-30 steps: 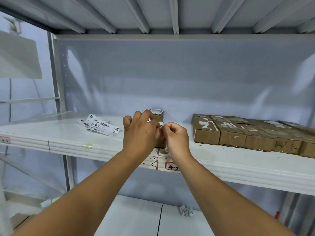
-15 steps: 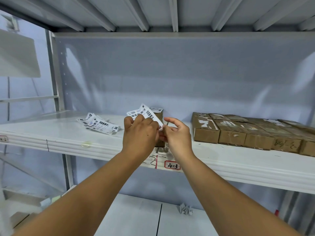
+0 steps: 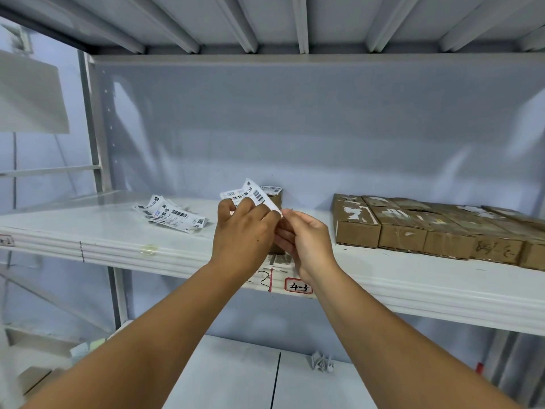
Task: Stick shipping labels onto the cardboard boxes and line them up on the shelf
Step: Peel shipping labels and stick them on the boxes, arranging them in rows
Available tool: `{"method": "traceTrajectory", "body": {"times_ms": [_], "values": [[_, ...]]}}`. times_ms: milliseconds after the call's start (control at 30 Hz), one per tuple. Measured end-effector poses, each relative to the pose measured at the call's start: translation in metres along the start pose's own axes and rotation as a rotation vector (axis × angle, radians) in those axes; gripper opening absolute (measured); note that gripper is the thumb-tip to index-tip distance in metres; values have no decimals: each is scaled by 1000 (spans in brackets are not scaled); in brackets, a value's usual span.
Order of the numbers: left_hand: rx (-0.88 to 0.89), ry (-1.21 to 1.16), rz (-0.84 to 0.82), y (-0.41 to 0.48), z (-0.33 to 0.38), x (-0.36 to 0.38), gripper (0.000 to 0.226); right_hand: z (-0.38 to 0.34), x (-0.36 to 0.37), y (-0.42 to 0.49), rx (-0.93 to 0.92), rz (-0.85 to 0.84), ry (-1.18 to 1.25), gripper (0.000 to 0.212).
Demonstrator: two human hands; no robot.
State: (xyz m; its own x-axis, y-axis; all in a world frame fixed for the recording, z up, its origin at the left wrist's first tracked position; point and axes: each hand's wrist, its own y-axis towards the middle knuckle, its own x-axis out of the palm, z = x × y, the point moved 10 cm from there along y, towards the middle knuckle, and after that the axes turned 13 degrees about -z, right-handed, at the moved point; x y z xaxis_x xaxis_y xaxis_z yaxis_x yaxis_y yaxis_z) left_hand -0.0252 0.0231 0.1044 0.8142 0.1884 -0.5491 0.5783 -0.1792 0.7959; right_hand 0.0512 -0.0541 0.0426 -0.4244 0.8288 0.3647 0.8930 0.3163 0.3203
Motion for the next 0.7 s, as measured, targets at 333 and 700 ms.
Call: {"method": "traceTrajectory", "body": {"times_ms": [333, 700], "values": [[-45, -14, -37, 0, -8, 6, 20, 6, 0, 0, 23, 6, 69, 16], [-69, -231, -127, 6, -14, 16, 35, 15, 2, 4, 49, -22, 136, 12]]}}
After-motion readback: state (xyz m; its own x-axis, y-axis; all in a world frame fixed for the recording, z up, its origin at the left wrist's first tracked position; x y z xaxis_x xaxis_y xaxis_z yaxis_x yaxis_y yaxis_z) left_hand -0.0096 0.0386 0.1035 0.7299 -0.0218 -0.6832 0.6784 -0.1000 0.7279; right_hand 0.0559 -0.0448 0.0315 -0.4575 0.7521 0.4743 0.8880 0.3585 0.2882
